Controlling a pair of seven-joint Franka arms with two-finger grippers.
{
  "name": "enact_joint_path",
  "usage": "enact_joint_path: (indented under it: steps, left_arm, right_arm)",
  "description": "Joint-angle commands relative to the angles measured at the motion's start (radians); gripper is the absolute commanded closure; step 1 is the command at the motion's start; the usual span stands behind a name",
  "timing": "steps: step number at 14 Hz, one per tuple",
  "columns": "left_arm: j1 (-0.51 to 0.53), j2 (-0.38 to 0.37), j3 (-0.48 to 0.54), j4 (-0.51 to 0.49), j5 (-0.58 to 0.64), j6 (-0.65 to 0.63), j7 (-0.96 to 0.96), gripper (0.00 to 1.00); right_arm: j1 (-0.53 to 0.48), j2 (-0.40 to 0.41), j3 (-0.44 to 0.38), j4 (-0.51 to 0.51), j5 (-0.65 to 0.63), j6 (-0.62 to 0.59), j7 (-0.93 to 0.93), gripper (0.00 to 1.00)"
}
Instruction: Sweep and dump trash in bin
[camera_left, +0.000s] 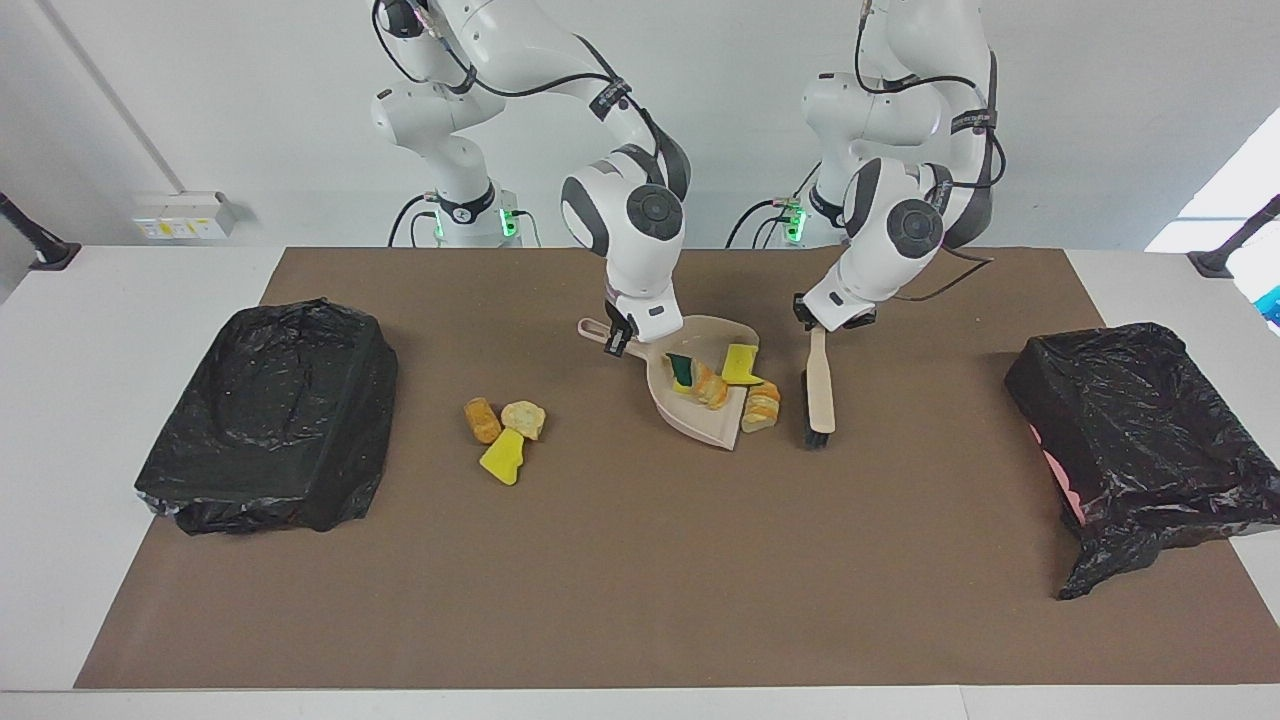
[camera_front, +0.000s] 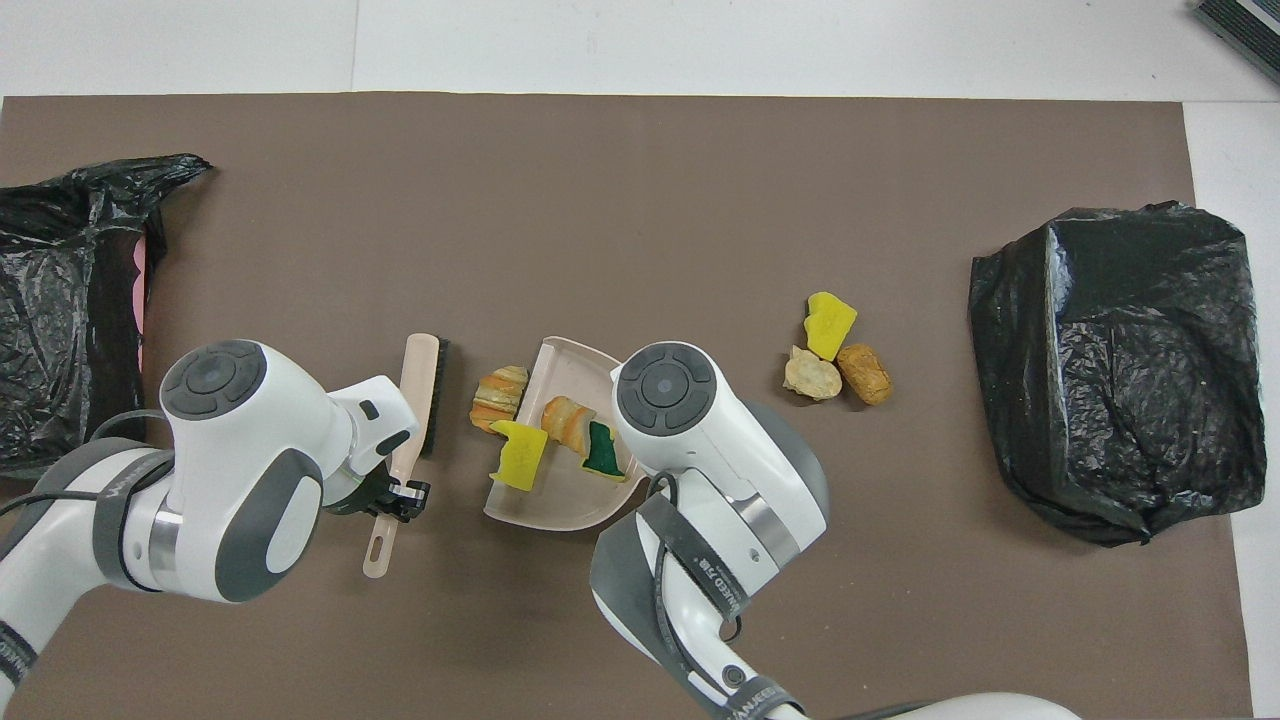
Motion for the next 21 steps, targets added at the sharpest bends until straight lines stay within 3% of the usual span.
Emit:
enact_joint_path:
  steps: [1,6,10,18,21]
  left_arm:
    - [-0.034,-0.015,-0.014,-0.011,0.017,-0.011,0.007,1.00]
    - [-0.144,-0.027,-0.017,-0.014,-0.011,-0.026,0.012,1.00]
    - [-0.151,-0.021,-0.022,0.014,-0.177,-0.092,0.046,1.00]
    - [-0.163,-0.062,-0.048,0.057,-0.212,-0.123,0.035,1.00]
    - [-0.146,-0.114,-0.037,0.075,-0.212,-0.188,0.035,1.00]
  right_arm:
    - [-0.014,-0.003,0.011,-0.025,0.022,0.030,0.012,1.00]
    - [-0.014,-0.002,0.011,-0.010,0.020,0.003,0.014,1.00]
    - [-0.012,-0.002,0.011,-0.010,0.020,0.001,0.017,1.00]
    - [-0.011,-0.002,0.011,-0.010,0.020,0.003,0.035,1.00]
    - [-0.018,0.000,0.011,-0.010,0.020,0.014,0.020,1.00]
